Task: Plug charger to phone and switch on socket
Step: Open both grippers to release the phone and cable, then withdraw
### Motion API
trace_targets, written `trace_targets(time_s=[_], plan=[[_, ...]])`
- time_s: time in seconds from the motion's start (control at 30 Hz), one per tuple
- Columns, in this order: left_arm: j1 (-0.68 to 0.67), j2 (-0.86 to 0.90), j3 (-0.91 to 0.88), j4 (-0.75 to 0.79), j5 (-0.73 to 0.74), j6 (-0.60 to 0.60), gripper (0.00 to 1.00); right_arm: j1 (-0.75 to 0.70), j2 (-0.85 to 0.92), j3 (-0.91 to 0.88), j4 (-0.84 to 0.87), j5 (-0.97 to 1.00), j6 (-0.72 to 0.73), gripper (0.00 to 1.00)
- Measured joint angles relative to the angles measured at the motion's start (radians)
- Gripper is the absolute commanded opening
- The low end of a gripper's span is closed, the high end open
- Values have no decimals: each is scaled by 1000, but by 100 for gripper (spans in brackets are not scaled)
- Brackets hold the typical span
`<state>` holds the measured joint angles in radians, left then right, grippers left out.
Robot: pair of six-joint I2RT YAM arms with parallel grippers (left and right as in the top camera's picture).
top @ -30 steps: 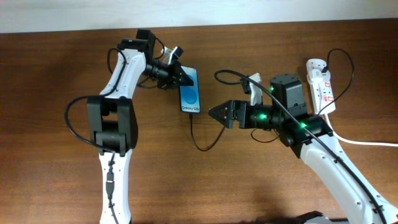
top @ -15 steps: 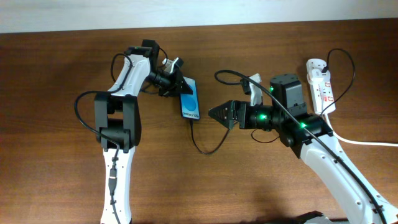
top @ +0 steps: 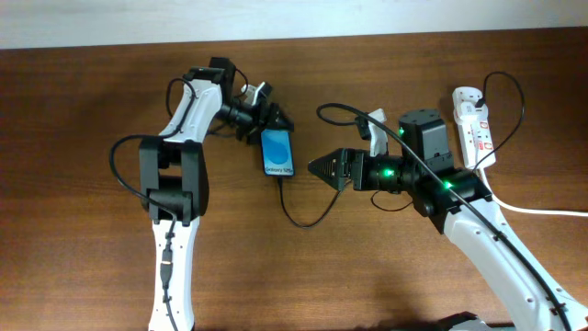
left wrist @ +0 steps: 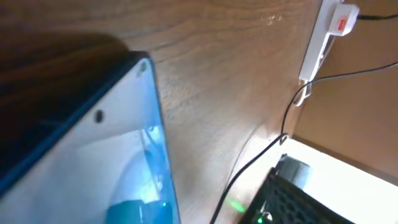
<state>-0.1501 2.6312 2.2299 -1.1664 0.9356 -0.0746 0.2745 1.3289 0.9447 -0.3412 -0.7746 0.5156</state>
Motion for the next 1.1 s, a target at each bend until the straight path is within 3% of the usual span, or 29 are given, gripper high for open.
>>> trace_targets(time_s=[0.23, 0.5, 0.9, 1.1], plan=[[-8, -12, 16, -23, -34, 0, 100, 0, 0, 0, -3, 0, 0, 97], [-26, -42, 30, -50, -207, -25, 100, 0, 0, 0, -4, 0, 0, 96], [-26, -75, 47, -127, -639, -96, 100, 0, 0, 0, -6, 4, -8, 97], [18, -19, 258, -348, -813, -106, 100, 0, 0, 13, -108, 61, -40, 97]])
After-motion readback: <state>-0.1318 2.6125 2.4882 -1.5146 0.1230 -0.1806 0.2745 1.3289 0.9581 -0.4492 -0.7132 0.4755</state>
